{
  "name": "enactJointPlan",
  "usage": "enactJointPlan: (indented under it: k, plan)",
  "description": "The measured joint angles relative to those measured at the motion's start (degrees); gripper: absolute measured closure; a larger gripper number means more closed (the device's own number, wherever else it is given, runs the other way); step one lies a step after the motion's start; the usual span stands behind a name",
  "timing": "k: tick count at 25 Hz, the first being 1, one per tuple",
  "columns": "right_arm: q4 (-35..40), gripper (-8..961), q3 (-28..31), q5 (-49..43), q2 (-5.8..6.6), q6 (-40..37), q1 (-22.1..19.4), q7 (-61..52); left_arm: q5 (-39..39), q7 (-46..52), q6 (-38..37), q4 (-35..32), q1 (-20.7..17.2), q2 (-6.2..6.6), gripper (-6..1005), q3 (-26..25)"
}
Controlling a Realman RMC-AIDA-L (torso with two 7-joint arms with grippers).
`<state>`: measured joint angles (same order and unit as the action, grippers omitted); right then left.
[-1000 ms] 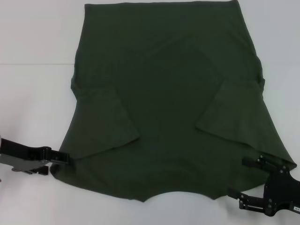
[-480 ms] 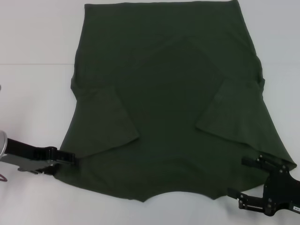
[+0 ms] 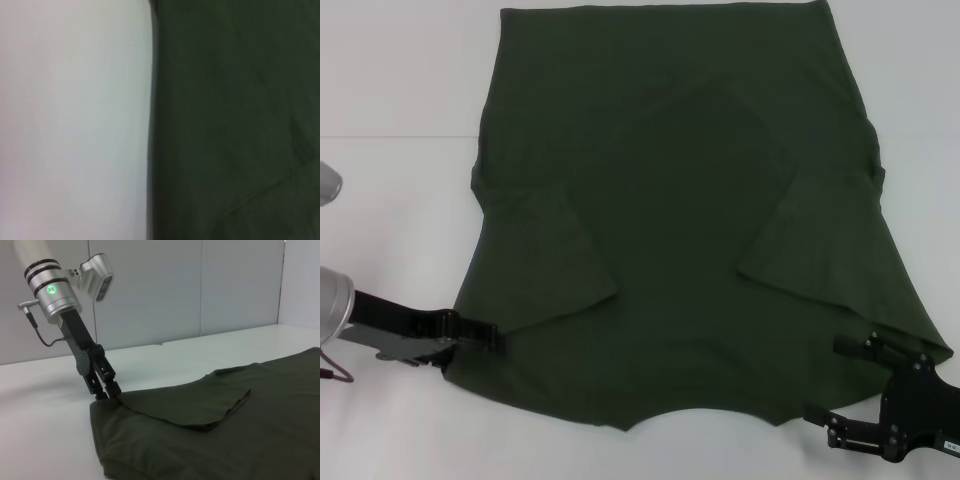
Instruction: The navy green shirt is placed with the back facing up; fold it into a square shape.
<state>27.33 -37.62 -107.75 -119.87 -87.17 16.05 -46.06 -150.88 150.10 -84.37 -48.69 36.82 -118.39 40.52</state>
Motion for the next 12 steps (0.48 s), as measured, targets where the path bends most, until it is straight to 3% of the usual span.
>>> enactJointPlan:
  k: [12]
  plan:
    - [0.0,8,-0.1,0.0,0.00,0.1,0.4,-0.8,0.7,-0.9,-0.6,0.6,1.1,-0.42,147,0.0]
